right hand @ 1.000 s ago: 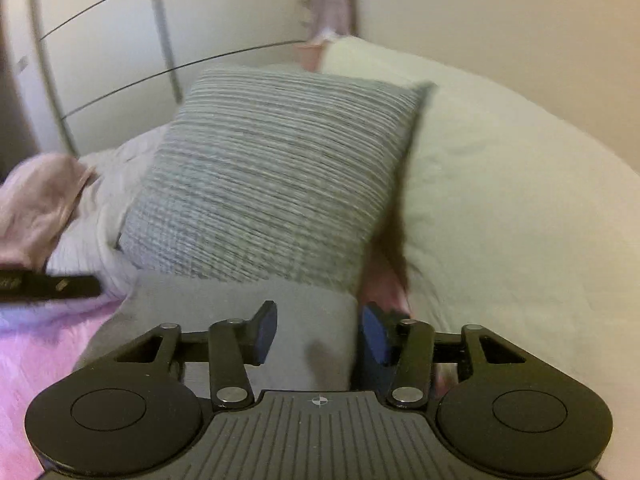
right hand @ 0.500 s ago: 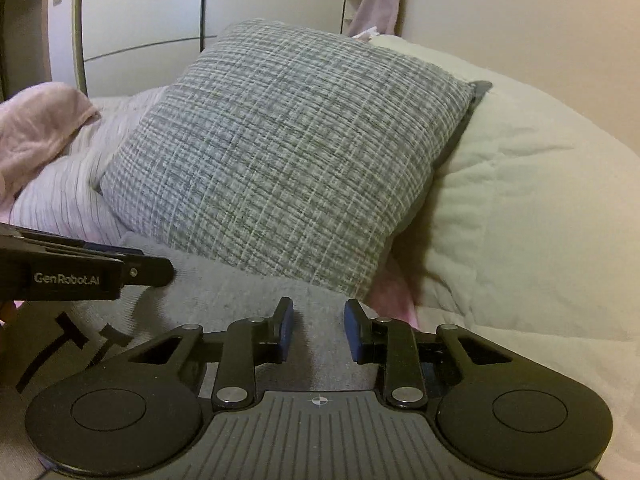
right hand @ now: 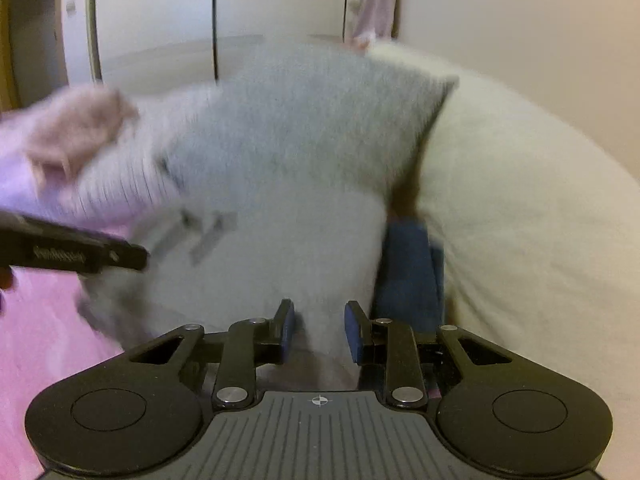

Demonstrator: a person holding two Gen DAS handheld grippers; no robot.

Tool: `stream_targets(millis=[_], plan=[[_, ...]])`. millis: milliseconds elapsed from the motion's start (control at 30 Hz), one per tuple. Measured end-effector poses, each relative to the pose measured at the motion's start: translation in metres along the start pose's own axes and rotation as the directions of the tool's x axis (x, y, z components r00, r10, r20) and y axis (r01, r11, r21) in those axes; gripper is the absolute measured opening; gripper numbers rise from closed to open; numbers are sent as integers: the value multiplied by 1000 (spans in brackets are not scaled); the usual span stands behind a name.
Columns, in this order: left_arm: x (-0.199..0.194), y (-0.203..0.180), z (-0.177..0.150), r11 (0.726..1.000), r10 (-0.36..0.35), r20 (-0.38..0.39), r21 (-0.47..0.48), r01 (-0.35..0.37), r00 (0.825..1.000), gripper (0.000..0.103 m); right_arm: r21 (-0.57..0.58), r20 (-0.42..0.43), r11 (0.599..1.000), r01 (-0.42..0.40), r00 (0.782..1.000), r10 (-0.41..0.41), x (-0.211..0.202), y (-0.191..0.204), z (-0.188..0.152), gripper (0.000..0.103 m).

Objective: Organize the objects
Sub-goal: 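Lower the skirt onto the stack and open both grippers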

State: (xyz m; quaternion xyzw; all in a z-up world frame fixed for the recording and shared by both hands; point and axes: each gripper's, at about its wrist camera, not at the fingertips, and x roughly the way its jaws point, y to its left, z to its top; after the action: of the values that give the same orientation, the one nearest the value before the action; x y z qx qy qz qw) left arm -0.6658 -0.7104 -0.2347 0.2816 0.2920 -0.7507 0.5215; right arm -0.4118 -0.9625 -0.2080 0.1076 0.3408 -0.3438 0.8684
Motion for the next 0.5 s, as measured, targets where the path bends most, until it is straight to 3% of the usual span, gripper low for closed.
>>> stream_targets(millis=[167,333,400,500], plan=[[3,-8,0,999,53,-19,-1,-53,998,22,-31,-58,999,22,998,-24,17,7,3,26],[-27,-16,13,995,98,-60,-19,-100,993,21,117,-116,993,-9,993,23,-8,-9,16,29],[-46,-23,18,993,117,-64,-13,-118,991,26,184,-117,983,-28,992,50,-26,-15,21,44],[-78,-33,22,992,125,-65,-27,-126,990,34,248,-108,966,-70,989,99,-55,-20,27,56]])
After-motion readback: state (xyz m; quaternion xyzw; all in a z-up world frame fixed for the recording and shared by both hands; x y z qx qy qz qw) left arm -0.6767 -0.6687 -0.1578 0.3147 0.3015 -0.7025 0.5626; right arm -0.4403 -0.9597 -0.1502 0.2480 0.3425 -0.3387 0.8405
